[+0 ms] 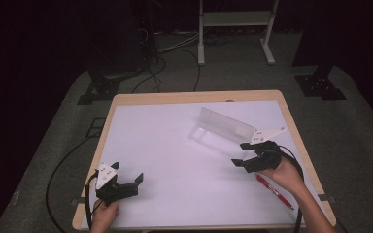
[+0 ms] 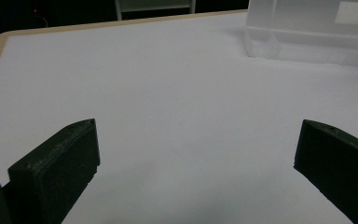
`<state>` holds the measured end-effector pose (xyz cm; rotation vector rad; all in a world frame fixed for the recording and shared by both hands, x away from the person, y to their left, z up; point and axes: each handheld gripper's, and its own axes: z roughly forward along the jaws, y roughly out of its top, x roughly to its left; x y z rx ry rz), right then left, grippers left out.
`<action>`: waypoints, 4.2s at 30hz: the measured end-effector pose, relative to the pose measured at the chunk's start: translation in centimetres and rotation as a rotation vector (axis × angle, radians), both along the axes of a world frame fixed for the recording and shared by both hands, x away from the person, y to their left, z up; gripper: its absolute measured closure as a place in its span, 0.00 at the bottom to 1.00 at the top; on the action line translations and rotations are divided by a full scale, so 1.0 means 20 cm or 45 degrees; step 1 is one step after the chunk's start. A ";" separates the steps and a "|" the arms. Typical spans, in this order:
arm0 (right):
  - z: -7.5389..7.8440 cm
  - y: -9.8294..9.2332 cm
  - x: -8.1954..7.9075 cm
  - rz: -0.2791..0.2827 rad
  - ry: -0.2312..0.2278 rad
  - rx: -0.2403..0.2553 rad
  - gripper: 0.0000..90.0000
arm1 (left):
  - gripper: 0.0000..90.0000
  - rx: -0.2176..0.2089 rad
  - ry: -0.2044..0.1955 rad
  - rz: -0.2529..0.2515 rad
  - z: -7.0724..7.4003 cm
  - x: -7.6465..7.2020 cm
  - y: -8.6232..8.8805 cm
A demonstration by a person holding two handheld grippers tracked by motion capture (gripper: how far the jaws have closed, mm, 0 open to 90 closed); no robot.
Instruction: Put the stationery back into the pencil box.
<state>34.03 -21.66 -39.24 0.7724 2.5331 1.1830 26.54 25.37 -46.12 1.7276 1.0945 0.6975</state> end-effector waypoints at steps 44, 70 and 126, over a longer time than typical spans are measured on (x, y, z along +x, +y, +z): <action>-0.17 0.27 0.31 0.020 0.080 -0.155 0.39 | 0.00 0.011 -0.021 0.004 0.00 -0.01 -0.01; -0.28 0.29 0.38 -0.042 0.130 -0.224 0.72 | 0.00 0.011 -0.020 0.005 0.00 -0.01 -0.01; -0.16 0.30 0.18 0.081 -0.069 -0.249 0.95 | 0.00 0.009 -0.013 0.013 0.00 -0.01 -0.01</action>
